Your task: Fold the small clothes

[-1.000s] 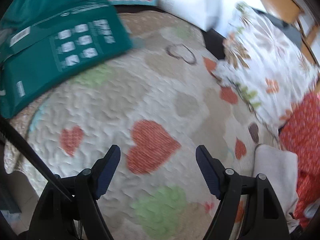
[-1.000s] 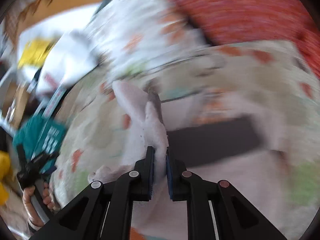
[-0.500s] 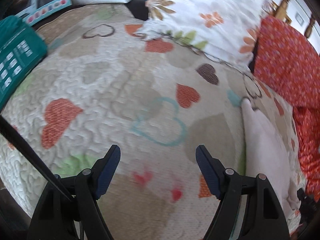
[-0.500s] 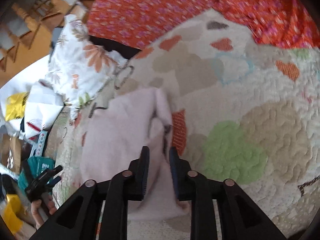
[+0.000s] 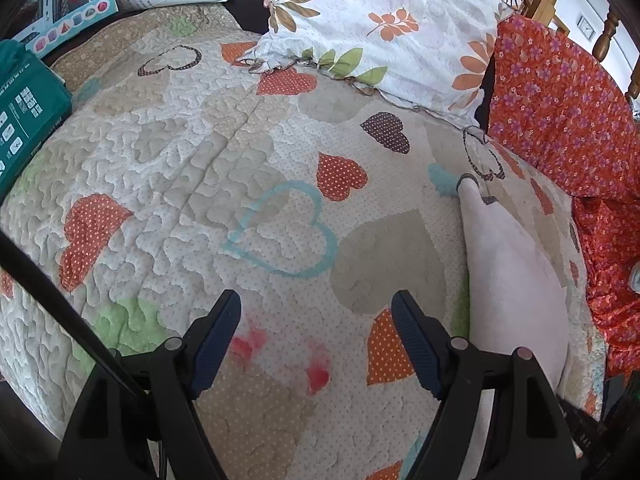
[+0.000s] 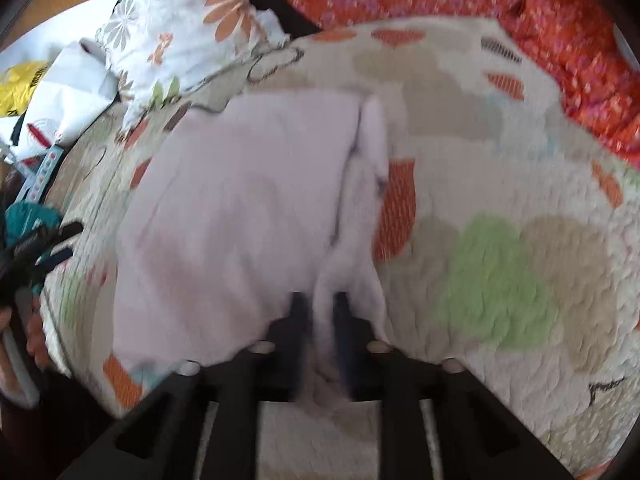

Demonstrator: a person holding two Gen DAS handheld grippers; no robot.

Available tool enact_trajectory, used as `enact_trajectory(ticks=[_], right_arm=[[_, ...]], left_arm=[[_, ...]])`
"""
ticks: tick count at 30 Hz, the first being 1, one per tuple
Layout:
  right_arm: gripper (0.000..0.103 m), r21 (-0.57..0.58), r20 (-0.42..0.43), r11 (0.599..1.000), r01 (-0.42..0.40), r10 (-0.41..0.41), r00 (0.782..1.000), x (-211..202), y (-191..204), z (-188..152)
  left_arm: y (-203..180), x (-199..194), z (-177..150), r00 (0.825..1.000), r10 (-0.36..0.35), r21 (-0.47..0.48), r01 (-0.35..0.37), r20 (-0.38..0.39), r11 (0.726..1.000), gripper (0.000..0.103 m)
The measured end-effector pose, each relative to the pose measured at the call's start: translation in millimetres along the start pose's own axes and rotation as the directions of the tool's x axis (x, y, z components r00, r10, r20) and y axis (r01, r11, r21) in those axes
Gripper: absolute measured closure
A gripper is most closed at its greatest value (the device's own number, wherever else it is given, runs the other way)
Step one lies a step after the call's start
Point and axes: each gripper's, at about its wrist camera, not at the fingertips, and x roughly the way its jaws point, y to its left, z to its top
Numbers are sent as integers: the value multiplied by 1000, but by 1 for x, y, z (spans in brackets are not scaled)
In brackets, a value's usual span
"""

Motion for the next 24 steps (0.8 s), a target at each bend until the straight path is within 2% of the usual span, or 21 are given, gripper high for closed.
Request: enact_trajectory(ticks=[2, 4, 6, 8, 9, 12, 14, 16, 18, 22, 23, 24], right_arm=[[97, 28, 1, 999, -19, 19, 1000, -11, -12, -6], [97, 83, 3, 997, 4, -4, 1000, -18, -31, -11], [97, 120, -18, 993, 18, -16, 1000, -15, -47, -17], [96, 118, -19, 993, 26, -24, 1000, -15, -48, -17], [95, 112, 0, 993, 25, -25, 1000, -20, -44, -13], [90, 105, 140, 994, 17, -32, 990, -47, -32, 5], [75, 74, 198, 997, -3, -11, 980, -57, -22, 17], [72, 58, 181, 997, -46, 35, 983, -49, -14, 29], [72, 42, 144, 998, -43, 37, 989, -34, -8, 36], [72, 7, 42, 999, 39, -39, 998, 9, -1, 42], [78, 8, 34, 999, 37, -37, 999, 16, 1, 42], [90, 8, 45, 1000, 17, -18, 999, 17, 3, 43]], left_arm=[[0, 0, 1, 1000, -24, -17, 24, -13, 1000, 26], [-1, 0, 0, 999, -48, -29, 48, -22, 998, 26], [-6, 1, -1, 998, -59, -20, 58, -27, 998, 26], [-11, 0, -3, 998, -56, 1, 56, -25, 998, 26], [-13, 0, -3, 998, -55, 9, 55, -25, 998, 26], [-17, 0, -4, 998, -56, 31, 57, -29, 998, 26], [-17, 2, -4, 998, -60, 32, 61, -36, 998, 26], [-16, 3, -4, 997, -65, 27, 67, -43, 997, 26], [-14, 3, -4, 996, -73, 20, 73, -46, 997, 26], [-13, 2, -4, 997, -70, 20, 71, -44, 997, 26], [-13, 2, -4, 996, -72, 19, 72, -45, 997, 26], [-13, 2, -4, 996, -74, 15, 75, -48, 997, 26]])
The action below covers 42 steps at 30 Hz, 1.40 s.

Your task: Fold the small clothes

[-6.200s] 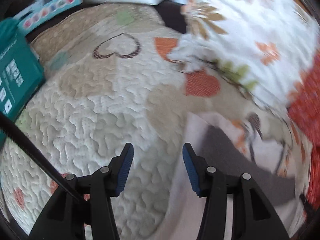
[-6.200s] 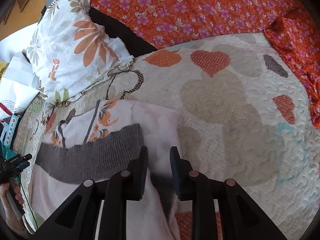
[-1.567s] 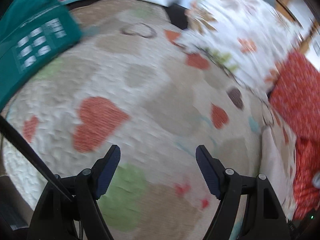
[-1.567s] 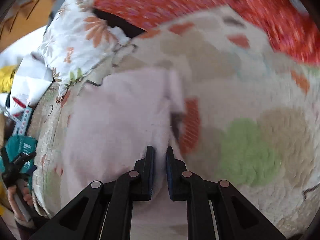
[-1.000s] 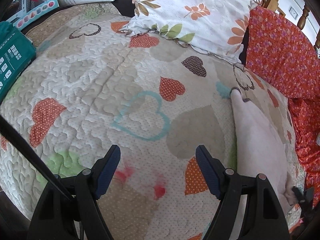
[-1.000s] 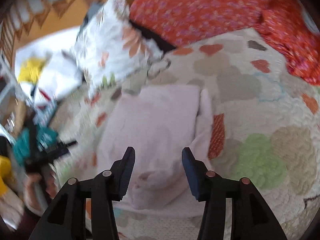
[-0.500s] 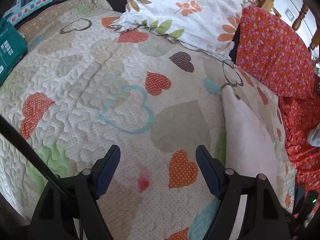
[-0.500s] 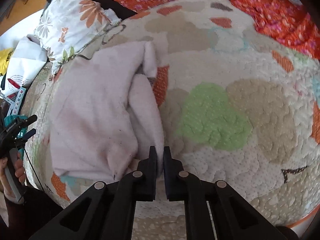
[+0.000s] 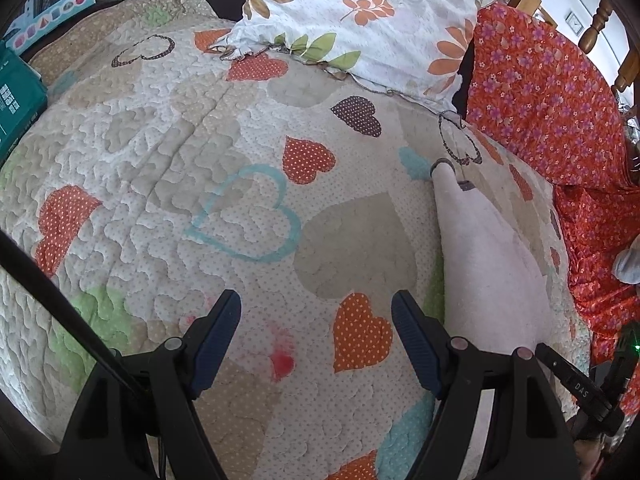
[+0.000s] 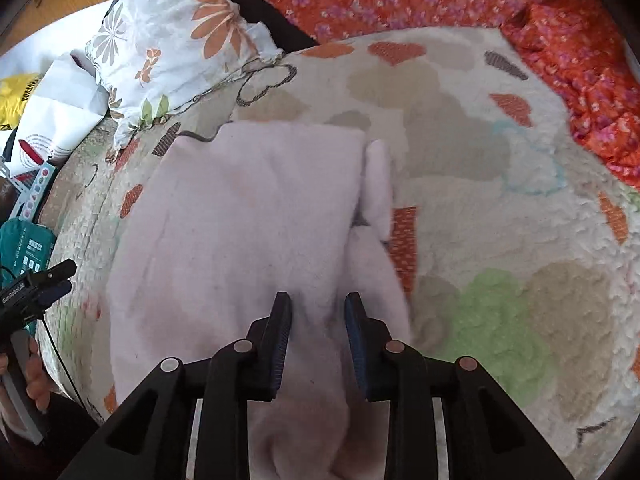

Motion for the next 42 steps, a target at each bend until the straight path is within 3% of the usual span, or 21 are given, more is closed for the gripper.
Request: enact_trajectory(ticks=[1, 3, 5, 8, 13, 16, 19, 23, 26, 29, 30, 32, 34, 38, 40, 42], right_arm=[[97, 2, 12, 1000, -30, 30, 999, -3, 1, 1], [97, 22, 56, 997, -74, 72, 996, -19, 1, 4], [98, 23, 102, 999, -30, 27, 994, -34, -6, 7], [98, 50, 72, 997, 64, -68, 995, -31, -24, 8], [95, 56, -26, 991, 123, -121, 992, 1, -38, 0], [93, 44, -9, 992, 117, -117, 993, -12, -35, 6], [93, 39, 83, 991, 126, -129, 988, -36, -28, 21], [93, 13, 96, 995, 102, -102, 990, -29, -11, 50], [93, 5, 31, 999, 44, -44, 999, 11, 0, 71], [91, -10, -88, 997, 73, -74, 993, 66, 0, 84], [90, 7, -53, 997, 76, -76, 996, 67, -2, 89], [88, 32, -71, 995, 100, -97, 993, 63, 1, 100], [88, -5, -15, 996, 94, -94, 995, 44, 16, 104], [88, -149, 20, 988, -28, 31, 999, 18, 66, 95], [88, -217, -16, 969, -120, 120, 993, 22, 96, 88], [88, -276, -65, 947, -164, 152, 986, 40, 123, 85]], left_arm=[[0, 1, 0, 1000, -2, -3, 2, -2, 1000, 26], [0, 2, 0, 1000, -8, -9, 8, -8, 1000, 26], [-3, 3, 0, 1000, -17, -5, 17, -12, 1000, 26], [-15, 6, -4, 999, -35, 31, 36, -20, 999, 26], [-57, 12, -27, 990, -122, 159, 131, -65, 978, 26], [-83, 12, -44, 985, -156, 270, 172, -78, 947, 26], [-100, 32, -56, 983, -96, 332, 143, -155, 932, 23], [-96, 52, -61, 970, -83, 282, 147, -229, 948, 22], [-95, 49, -61, 973, -79, 297, 143, -219, 944, 21], [-95, 46, -61, 973, -80, 303, 146, -218, 942, 21], [-94, 43, -59, 972, -82, 302, 147, -218, 942, 21], [-90, 38, -54, 975, -87, 292, 145, -204, 945, 21], [-79, 31, -44, 980, -90, 261, 135, -177, 956, 21], [-48, 14, -16, 992, -93, 148, 105, -88, 983, 21], [-36, 6, -7, 995, -87, 111, 92, -46, 990, 21], [-32, 0, 0, 997, -73, 102, 73, -3, 992, 21]])
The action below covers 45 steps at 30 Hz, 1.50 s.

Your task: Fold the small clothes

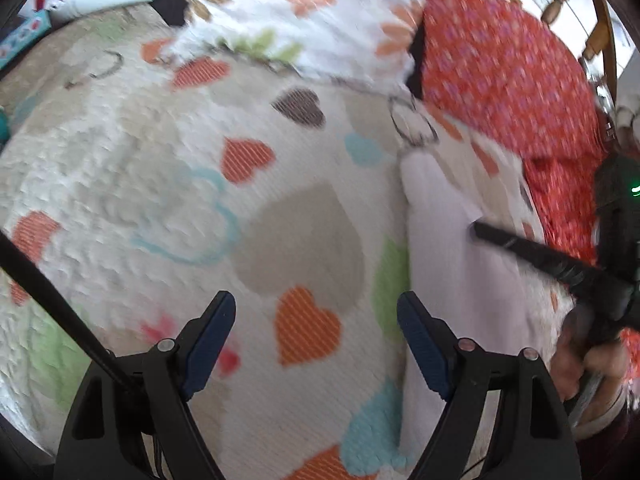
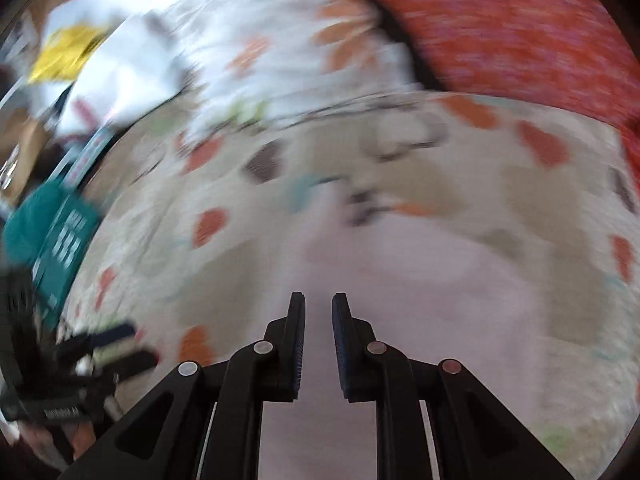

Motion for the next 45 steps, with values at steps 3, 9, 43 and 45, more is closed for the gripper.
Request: enact_trajectory(ticks=[3, 9, 43, 45], right_arm=[[88, -47, -74, 990, 130, -133, 988, 57, 12, 18], [87, 66, -111, 973, 223, -215, 970, 103, -8, 58], [51, 191, -12, 934, 302, -306, 952, -62, -60, -169], [51, 171, -31, 937, 305, -304, 952, -69, -60, -175]], left_arm=[[3, -11, 3, 997, 38, 24, -40, 69, 999, 21], [-8, -27, 4, 980, 70, 95, -89, 186, 992, 21], [-69, -41, -82, 931, 239, 158, -290, 277, 944, 0], [-56, -26, -88, 940, 262, 138, -296, 220, 945, 0]])
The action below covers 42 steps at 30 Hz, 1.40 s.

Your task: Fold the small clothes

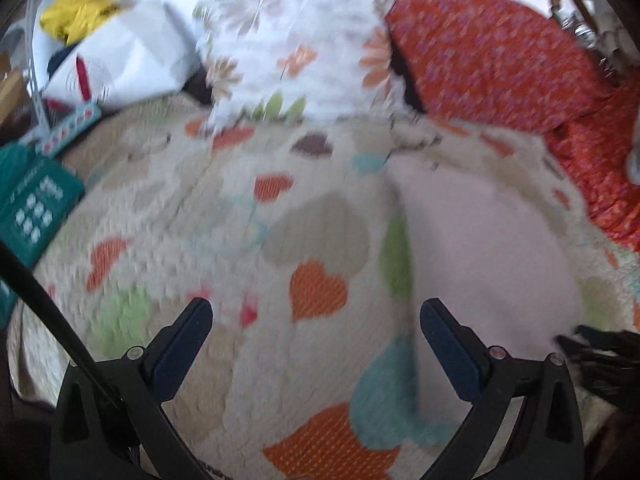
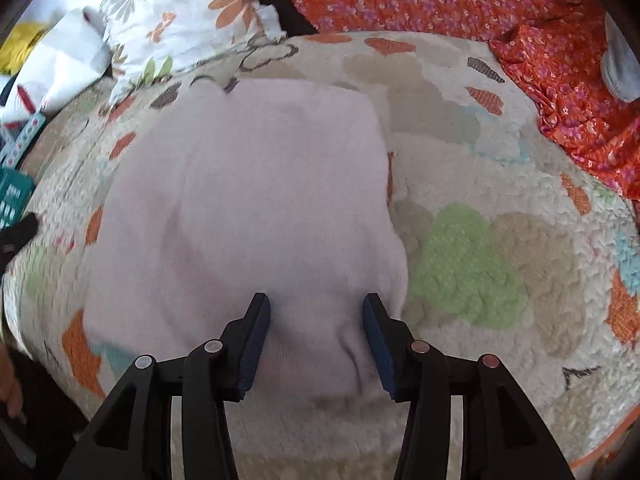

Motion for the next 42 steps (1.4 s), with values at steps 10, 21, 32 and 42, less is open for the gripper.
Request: enact_trajectory(ticks=[10, 21, 32, 42], right_arm=[[50, 135, 147, 987, -82, 62, 987, -33, -41, -8], [48, 101, 141, 992, -79, 64, 988, -13, -24, 9], [46, 241, 156, 966, -98, 61, 986, -10, -56, -3], [46, 90, 247, 994, -68, 44, 968, -42, -17, 18]], left_arm=[[22, 61, -28, 978, 10, -37, -18, -209, 999, 0], [20, 61, -40, 992, 33, -64, -41, -123, 997, 0], [19, 60, -42, 993, 44, -50, -50, -109, 998, 0], [20, 49, -34, 984, -8, -40, 1, -177, 999, 0]])
